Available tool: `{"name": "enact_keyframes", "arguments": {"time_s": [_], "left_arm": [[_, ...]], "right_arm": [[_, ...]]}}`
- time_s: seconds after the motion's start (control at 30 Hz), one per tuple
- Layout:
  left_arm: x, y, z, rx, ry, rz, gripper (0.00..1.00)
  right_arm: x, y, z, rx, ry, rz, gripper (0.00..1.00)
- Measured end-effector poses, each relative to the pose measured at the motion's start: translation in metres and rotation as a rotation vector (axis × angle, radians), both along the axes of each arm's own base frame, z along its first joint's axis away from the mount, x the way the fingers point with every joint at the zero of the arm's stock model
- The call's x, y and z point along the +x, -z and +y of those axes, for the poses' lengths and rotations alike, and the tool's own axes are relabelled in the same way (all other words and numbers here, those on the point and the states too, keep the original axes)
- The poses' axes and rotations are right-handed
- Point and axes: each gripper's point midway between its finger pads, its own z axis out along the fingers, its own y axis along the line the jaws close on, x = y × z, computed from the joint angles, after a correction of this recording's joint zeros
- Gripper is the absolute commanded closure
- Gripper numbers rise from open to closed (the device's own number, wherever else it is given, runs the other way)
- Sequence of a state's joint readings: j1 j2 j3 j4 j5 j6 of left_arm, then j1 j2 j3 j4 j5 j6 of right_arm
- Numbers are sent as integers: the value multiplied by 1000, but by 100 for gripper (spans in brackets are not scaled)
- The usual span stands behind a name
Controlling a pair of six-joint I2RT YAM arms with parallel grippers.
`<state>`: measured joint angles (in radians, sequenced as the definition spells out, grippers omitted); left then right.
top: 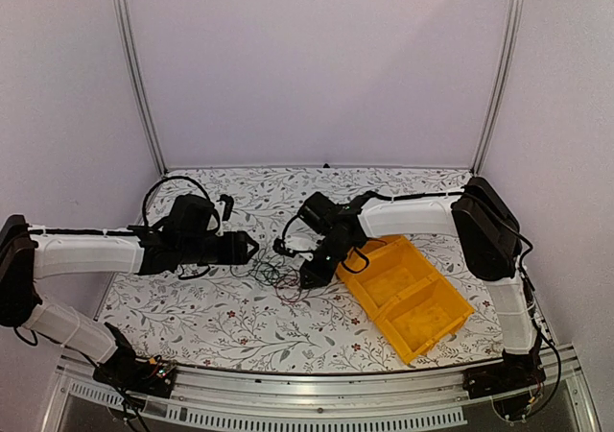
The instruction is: Untangle the cables
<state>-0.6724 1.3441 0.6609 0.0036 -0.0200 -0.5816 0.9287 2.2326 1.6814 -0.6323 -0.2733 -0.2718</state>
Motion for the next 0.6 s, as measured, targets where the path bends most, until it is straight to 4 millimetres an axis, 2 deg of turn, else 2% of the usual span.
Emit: {"name": "enact_keyframes", "arguments": {"time_s": [0.03,0.13,0.2,0.43,0.5,0.6], "left_arm": [[0,0,0,-1,0,-1,33],[1,1,-1,1,-1,1,33],[3,2,-2,3,-2,1,33],[8,4,-10,-12,10,-9,33],[9,5,-16,-27,20,-12,32],[10,11,-25,-47,38,2,33]], "right_arm": [[0,0,0,0,1,1,80],[0,0,0,-2,3,-1,95],[1,1,-1,-7,15,2,99],[5,-3,-4,-21,28,-27,100],[7,-16,-4,-7,31,-46,100],[9,-51,0,55,24,-85,100]]}}
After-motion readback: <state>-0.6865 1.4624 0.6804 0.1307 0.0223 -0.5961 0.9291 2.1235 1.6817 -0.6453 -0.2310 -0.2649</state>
